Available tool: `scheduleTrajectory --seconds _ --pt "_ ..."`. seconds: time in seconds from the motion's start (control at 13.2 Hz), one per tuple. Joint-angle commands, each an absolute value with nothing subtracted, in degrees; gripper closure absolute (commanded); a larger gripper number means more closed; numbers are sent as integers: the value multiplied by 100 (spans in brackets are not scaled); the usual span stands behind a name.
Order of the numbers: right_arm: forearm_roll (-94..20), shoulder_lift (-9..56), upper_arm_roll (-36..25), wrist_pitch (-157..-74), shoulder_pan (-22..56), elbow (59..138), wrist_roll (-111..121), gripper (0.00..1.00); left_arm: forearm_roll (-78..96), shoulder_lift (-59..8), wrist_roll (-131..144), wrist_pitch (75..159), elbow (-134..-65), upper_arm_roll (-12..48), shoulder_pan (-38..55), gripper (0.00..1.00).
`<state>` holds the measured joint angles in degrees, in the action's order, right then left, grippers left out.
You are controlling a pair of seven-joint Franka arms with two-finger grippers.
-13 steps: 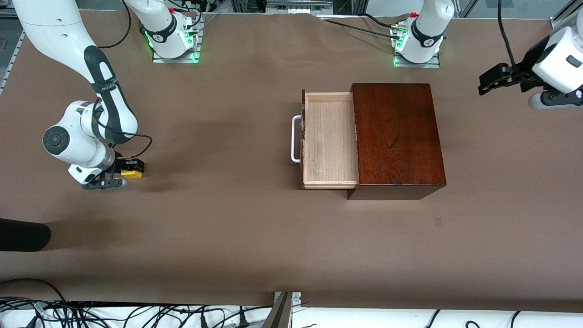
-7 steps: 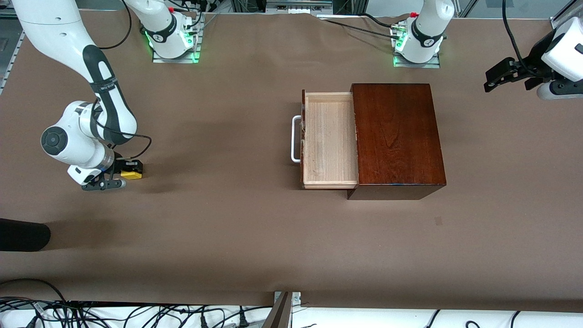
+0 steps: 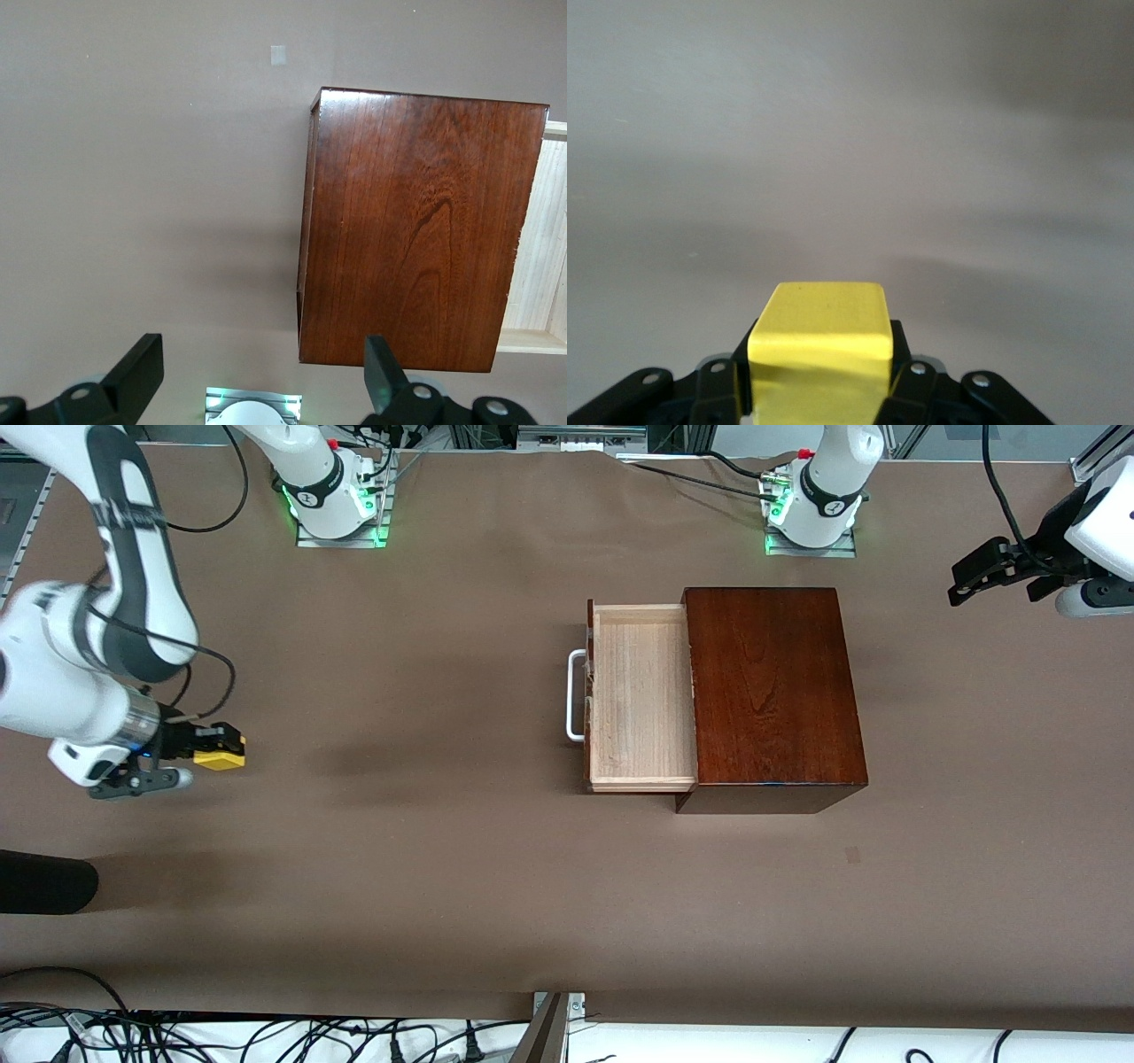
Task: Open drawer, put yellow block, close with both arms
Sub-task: 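Carry the yellow cube with the right gripper over the open drawer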
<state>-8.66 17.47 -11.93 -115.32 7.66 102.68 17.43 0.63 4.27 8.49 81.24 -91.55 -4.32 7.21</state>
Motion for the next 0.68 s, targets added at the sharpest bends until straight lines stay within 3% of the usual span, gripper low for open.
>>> scheduleTrajectory --seconds 0.0,0.38,0.6 --pt "-835 1688 -1178 -10708 1018 9618 1811 100 -26 483 712 8191 -9097 -422 703 0" --pt "-773 1679 -1073 -9678 1415 8764 1661 100 18 457 703 8323 -9062 -439 563 0" --pt "-773 1460 -582 -9536 1450 8701 1583 100 -9 352 703 8314 -8974 -431 545 0"
